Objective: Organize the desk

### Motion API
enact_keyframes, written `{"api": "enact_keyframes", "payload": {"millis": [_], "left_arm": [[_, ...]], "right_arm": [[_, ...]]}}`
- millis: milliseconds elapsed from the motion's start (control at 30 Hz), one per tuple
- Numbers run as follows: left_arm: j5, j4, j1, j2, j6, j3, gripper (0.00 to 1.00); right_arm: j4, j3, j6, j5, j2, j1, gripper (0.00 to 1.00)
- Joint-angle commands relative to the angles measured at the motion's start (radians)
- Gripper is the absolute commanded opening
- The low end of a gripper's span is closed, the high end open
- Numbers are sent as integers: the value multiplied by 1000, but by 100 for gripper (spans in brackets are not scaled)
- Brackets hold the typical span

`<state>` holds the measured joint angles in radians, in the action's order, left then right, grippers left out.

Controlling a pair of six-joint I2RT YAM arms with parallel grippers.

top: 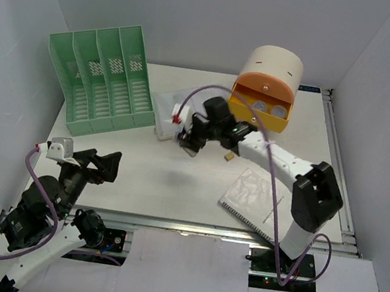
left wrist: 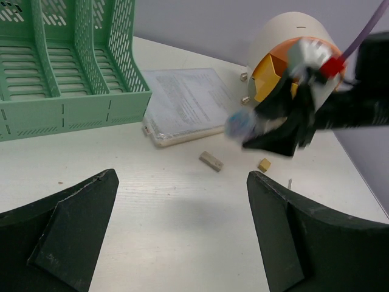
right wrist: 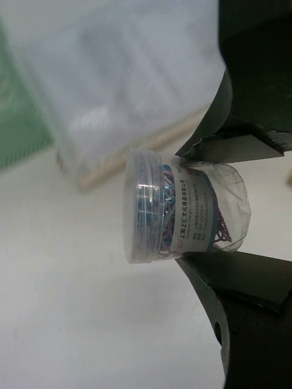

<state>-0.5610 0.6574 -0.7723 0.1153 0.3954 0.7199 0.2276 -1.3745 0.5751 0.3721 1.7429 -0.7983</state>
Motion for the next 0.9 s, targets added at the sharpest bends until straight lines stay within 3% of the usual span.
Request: {"api": "enact_keyframes", "payload": {"millis": [0,200,300,467,600,667,733,767,800,867], "left_arm": [[0,-16,2,30,-3,-12,98],[4,-22,2,53,-9,-13,98],[6,-22,2,53,-10,-13,98],[5,-22,2,58,-7,-14,98],[9,-21,3,56,-7,-14,98],[9,-21,2,55,-7,-14,98],[6,-22,2,60,-7,-14,98],[5,-22,2,64,-7,-14,98],[4,-22,2,68,-7,-13,98],[6,-21,3,76,-6,-12,98]], "right_arm": [[5,-139,-261,-53,-76,225,22],[-1,-204,-472,-246,-80,398,26],[4,-217,-555,-322,-54,420,31],[-11,-239,-718,-311,4,475,39],[-14,-280,-800,-263,51,518,57],[-13,-280,-800,-224,55,522,81],[-16,-267,-794,-185,53,524,94],[-19,-261,-790,-168,51,523,97],[-23,-258,-785,-154,49,522,91],[-27,-257,-772,-135,44,523,90]]}}
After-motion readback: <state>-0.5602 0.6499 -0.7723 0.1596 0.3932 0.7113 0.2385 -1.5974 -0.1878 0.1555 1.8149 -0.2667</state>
